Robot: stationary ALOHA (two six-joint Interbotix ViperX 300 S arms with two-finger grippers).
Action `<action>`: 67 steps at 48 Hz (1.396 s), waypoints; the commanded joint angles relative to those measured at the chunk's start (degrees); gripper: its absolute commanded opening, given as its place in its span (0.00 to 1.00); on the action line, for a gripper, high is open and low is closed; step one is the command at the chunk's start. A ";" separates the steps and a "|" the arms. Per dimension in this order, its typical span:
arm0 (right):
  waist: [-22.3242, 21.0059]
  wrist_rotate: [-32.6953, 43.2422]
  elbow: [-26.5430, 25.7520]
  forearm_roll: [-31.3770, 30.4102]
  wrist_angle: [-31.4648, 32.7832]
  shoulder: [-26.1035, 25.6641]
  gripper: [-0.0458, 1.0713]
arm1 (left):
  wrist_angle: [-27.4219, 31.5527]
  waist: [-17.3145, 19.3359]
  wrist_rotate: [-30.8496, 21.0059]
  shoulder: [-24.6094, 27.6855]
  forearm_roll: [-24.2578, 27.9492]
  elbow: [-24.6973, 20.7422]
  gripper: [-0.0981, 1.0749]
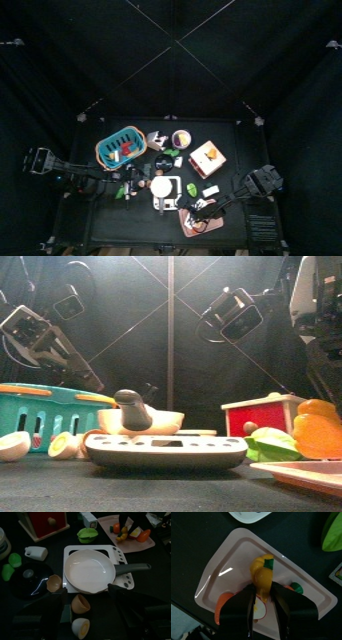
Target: Place squash half on drawer
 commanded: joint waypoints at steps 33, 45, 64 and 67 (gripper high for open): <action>-23.03 -0.09 9.58 -14.33 2.99 -25.66 0.58 | -0.18 0.00 0.18 -0.09 -0.09 -0.26 0.92; -36.47 -0.09 20.48 -14.15 -9.32 -36.65 0.58 | -0.18 0.00 0.09 -0.09 -0.09 -0.09 0.92; -40.61 -0.09 26.02 -12.48 -15.21 -40.61 0.59 | -0.18 0.00 0.09 -0.09 -0.09 0.00 0.92; -40.61 -0.09 26.02 -12.48 -15.12 -40.25 0.61 | -0.09 0.09 0.09 -0.09 -0.09 0.00 0.92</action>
